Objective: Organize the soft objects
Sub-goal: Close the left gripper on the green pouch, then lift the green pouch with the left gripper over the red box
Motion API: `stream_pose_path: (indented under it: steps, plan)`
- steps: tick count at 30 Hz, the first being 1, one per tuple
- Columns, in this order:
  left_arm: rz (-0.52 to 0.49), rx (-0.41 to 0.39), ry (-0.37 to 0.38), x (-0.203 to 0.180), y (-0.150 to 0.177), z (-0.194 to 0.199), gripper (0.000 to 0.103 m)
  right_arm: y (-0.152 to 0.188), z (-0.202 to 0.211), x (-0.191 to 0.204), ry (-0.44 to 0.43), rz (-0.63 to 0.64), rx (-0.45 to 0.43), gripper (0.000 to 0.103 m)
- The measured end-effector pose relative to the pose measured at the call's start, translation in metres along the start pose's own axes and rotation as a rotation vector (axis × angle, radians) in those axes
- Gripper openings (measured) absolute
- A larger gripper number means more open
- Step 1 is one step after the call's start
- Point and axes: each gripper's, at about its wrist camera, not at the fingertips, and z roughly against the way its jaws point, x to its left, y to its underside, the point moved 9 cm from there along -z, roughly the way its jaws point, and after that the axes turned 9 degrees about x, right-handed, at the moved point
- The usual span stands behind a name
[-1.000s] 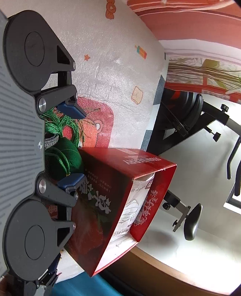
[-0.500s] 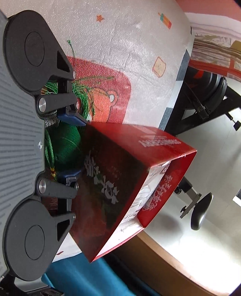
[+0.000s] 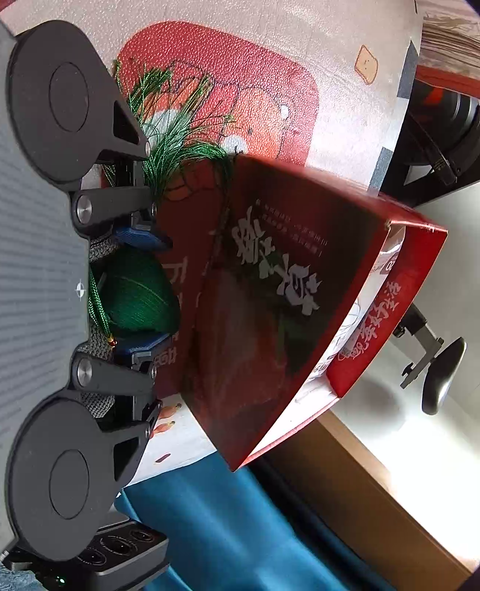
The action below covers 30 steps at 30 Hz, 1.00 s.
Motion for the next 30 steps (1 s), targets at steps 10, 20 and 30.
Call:
stream_pose_path:
  steps: [10,20,30]
  plan:
    - [-0.03,-0.025,0.008,-0.015,0.003,0.016,0.049,-0.002,0.026,0.009,-0.009,0.021,-0.048,0.058]
    - [-0.101,-0.116,0.013,-0.051,-0.007,0.058,0.049,-0.025,0.076,0.02,0.019,0.095,-0.142,0.058]
    - [-0.135,-0.231,0.044,-0.086,-0.019,0.098,0.049,-0.061,0.125,0.027,0.016,0.172,-0.189,0.057]
